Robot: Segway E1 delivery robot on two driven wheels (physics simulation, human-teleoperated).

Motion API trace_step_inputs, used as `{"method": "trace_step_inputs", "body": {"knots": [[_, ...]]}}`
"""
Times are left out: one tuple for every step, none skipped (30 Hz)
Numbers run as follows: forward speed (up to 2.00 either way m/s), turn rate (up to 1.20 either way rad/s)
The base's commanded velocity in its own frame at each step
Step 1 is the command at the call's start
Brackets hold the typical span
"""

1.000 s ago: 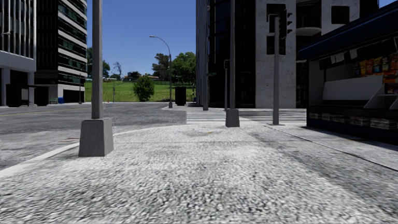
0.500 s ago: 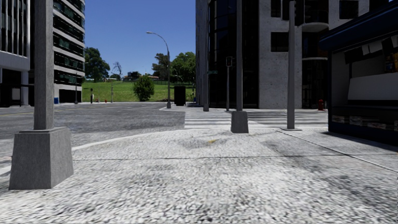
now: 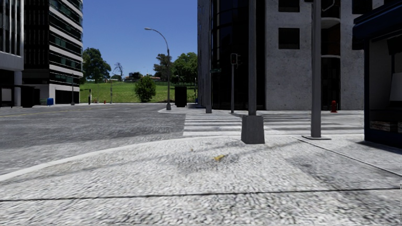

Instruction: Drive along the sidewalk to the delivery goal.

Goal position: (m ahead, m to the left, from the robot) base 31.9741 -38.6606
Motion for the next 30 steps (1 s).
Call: {"method": "trace_step_inputs", "body": {"knots": [[2.00, 0.00], [2.00, 0.00], [2.00, 0.00], [2.00, 0.00], [2.00, 0.00], [1.97, 0.00], [1.83, 0.00], [1.71, 0.00], [1.64, 0.00], [1.62, 0.00], [1.62, 0.00], [1.62, 0.00], [1.62, -0.05], [1.62, -0.10], [1.62, -0.19], [1.62, -0.22], [1.61, -0.23], [1.61, -0.23], [1.61, -0.12], [1.61, 0.00], [1.61, 0.00], [1.61, 0.00], [1.61, 0.00], [1.61, 0.00], [1.61, 0.00], [1.61, 0.00], [1.61, 0.00], [1.61, 0.00], [1.61, 0.00], [1.61, 0.00]]}}
